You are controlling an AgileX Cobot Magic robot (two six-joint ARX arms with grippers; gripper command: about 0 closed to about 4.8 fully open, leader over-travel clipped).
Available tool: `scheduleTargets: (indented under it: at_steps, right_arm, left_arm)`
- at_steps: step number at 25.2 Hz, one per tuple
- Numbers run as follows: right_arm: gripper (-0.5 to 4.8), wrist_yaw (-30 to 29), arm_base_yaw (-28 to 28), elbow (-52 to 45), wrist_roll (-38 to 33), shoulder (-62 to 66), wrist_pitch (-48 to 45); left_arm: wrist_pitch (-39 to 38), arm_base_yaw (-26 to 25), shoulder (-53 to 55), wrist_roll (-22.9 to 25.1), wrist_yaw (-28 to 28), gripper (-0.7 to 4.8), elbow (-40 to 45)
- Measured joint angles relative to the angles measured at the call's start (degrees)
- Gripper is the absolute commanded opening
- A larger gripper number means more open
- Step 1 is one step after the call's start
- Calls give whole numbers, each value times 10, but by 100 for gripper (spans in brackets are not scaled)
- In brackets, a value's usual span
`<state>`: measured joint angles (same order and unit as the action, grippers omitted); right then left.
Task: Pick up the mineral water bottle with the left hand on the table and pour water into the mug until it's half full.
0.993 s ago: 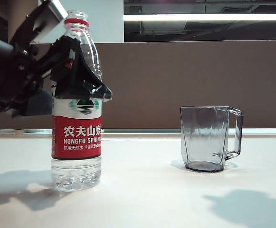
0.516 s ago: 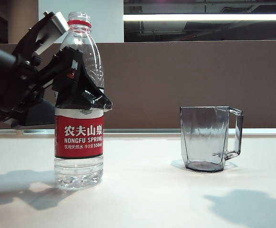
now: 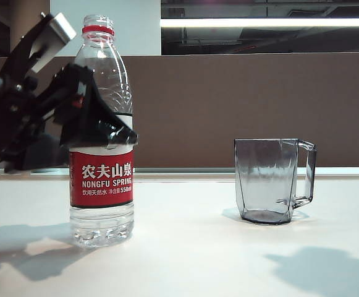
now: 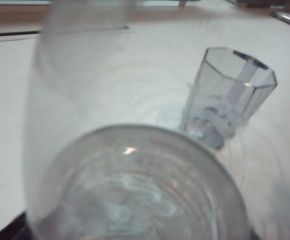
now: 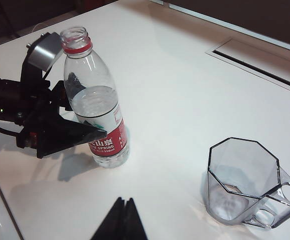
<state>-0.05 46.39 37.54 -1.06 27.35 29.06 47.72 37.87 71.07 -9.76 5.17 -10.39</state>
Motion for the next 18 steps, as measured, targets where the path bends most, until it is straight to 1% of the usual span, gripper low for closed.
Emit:
scheduleTargets:
  at_steps: [3, 8, 18]
  right_arm:
    - [-9, 0, 0, 0, 0, 0, 0]
    - [-8, 0, 0, 0, 0, 0, 0]
    - [-8, 0, 0, 0, 0, 0, 0]
  left_arm:
    - [9, 0, 8, 0, 0, 479, 1]
    - [48, 0, 39, 0, 0, 479, 1]
    - [82, 0, 63, 0, 0, 479, 1]
